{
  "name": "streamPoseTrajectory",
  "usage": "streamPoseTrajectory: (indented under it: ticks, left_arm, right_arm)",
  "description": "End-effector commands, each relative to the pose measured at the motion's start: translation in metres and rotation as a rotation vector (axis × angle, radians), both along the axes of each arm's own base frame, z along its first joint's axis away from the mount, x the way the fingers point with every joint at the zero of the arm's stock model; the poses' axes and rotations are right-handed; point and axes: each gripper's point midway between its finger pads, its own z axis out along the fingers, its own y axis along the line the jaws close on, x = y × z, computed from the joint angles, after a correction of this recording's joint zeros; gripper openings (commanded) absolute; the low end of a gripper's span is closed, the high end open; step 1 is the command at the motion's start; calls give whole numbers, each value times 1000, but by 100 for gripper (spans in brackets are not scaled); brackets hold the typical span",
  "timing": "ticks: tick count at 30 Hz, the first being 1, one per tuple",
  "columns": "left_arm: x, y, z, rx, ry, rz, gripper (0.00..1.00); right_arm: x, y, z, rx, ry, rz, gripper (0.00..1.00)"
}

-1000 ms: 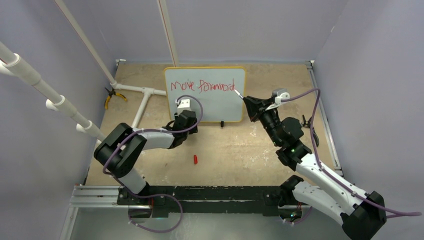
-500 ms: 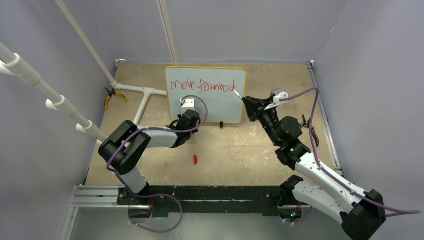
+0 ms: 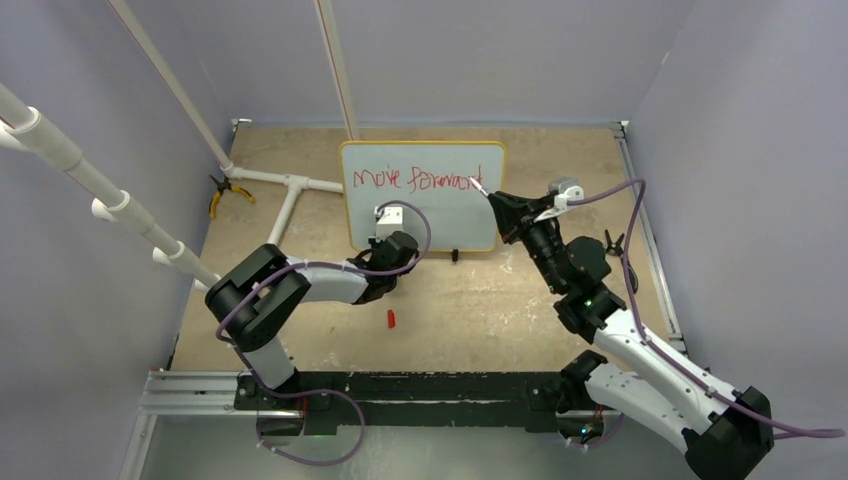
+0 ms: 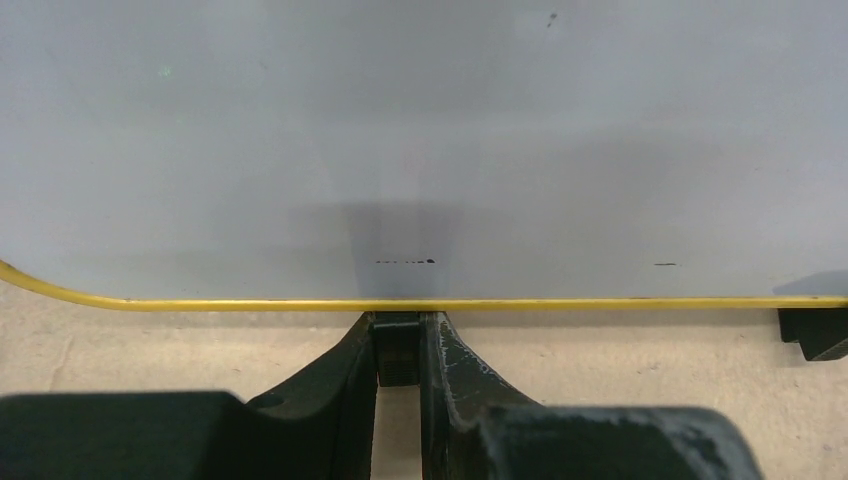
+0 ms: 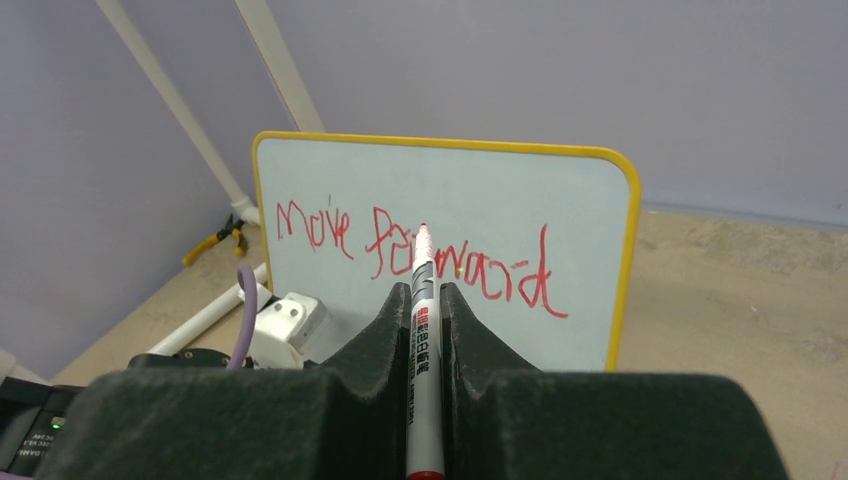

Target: Write a sentence on the whiteboard

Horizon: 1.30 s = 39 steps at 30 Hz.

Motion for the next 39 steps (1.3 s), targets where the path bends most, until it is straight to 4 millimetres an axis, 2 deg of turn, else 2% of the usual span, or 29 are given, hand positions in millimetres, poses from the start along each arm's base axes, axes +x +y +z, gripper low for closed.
streamPoseTrajectory:
  ticks: [1,17,19,22,25,31,35,39]
  left_arm:
    - [-1,-46,16,-109,-16,-58,0]
    - [-22,-98,19,-185,17,-108,2]
    - [-23,-101,20,-189,25,-114,7]
    - [-25,-102,23,-199,31,-126,21]
    - [-27,-102,37,-221,15,-145,36]
    - [-42,-96,58,-221,23,-216,55]
    - [-55,-87,69,-210,43,-262,62]
    - [-64,-78,86,-190,68,-329,65]
  right_arm:
    - [-7,-4,17,45,-50,8,0]
    - [-10,-5,23,58,-57,13,0]
    - [-11,-6,24,60,-59,11,0]
    - [-12,-7,25,64,-62,11,0]
    - [-13,-8,26,65,-63,10,0]
    - [-15,-9,27,67,-63,10,0]
    - [-16,-10,27,66,-62,12,0]
    - [-16,-10,27,62,-59,10,0]
